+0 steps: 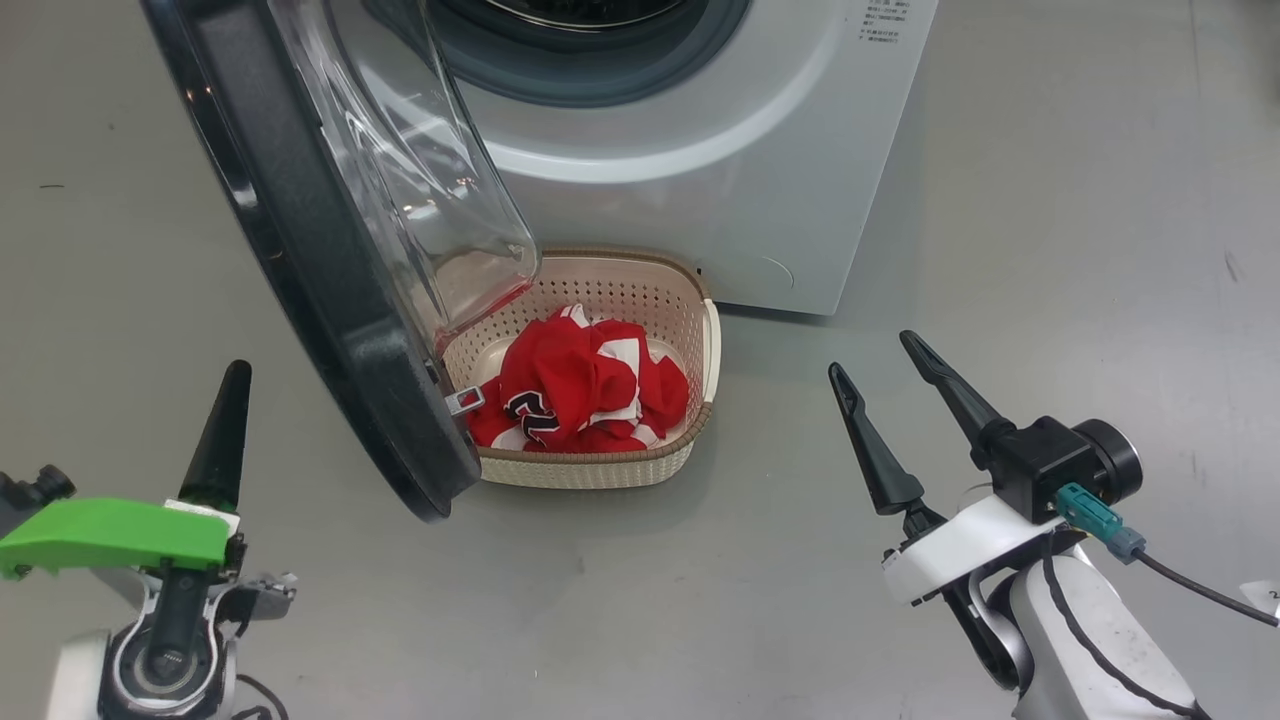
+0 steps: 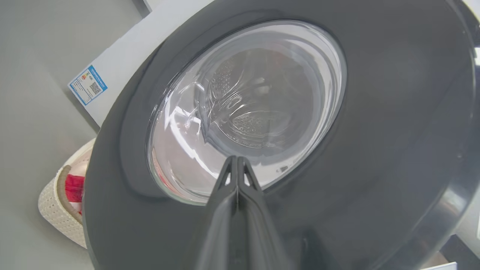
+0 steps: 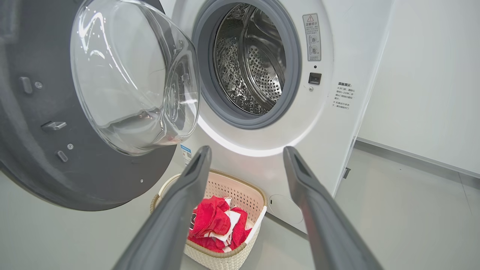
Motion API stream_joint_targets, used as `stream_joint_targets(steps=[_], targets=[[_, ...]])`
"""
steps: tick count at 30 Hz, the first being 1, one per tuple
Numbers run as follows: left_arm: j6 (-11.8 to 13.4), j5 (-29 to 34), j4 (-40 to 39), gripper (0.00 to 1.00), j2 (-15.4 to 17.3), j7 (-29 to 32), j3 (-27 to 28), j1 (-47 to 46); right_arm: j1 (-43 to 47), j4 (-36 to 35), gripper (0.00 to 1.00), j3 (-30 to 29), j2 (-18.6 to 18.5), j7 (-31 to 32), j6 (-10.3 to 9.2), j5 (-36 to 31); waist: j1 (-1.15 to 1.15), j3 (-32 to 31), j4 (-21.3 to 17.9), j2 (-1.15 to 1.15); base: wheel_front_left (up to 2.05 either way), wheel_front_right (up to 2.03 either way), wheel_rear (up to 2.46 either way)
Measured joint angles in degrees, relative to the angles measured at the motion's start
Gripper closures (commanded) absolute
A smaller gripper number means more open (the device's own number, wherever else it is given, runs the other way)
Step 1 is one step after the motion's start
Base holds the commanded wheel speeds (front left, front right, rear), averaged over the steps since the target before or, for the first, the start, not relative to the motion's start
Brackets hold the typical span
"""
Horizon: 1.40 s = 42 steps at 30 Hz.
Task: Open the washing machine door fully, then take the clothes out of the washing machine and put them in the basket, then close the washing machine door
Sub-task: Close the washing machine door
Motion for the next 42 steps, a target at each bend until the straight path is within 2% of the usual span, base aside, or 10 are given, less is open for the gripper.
stream_joint_targets(steps=[3, 7, 14, 20, 24, 42], targets=[[0.32, -5.92, 0.04, 1.0, 0.0, 4.33, 1.15, 0.01, 0.04, 0.04, 0.0, 0.05, 0.03, 0.0, 0.0, -0.01, 0.0, -0.24, -0.03, 0.0, 0.0, 0.0, 0.0], [2.66, -12.45, -0.75, 1.0, 0.0, 9.53, 1.53, 0.01, 0.07, 0.11, 0.0, 0.11, 0.13, 0.0, 0.0, -0.01, 0.0, -0.52, -0.07, 0.0, 0.0, 0.0, 0.0], [6.7, -18.25, -3.3, 1.0, 0.02, 15.68, 1.67, -0.01, 0.08, 0.11, 0.0, 0.16, 0.22, 0.0, 0.01, -0.01, 0.0, -0.64, -0.11, 0.0, 0.0, 0.0, 0.0], [9.64, -19.48, -5.27, 1.0, 0.05, 19.0, 1.14, -0.02, 0.07, 0.1, 0.0, 0.46, 0.3, 0.0, 0.01, -0.01, 0.0, -0.26, -0.4, 0.0, 0.0, 0.0, 0.0], [10.68, -20.01, -6.64, 1.0, 0.19, 20.46, 0.46, -0.03, 0.05, 0.08, 0.0, 0.53, 0.6, 0.0, 0.01, -0.02, 0.0, 0.23, -1.11, 0.0, 0.0, 0.0, 0.0], [12.7, -22.92, -9.96, 1.0, 0.37, 22.71, -0.71, -0.03, -1.05, -0.03, 0.0, 0.55, 1.38, 0.0, 0.11, -0.01, 0.0, 2.67, -6.25, 0.0, 0.0, 0.0, 0.0]])
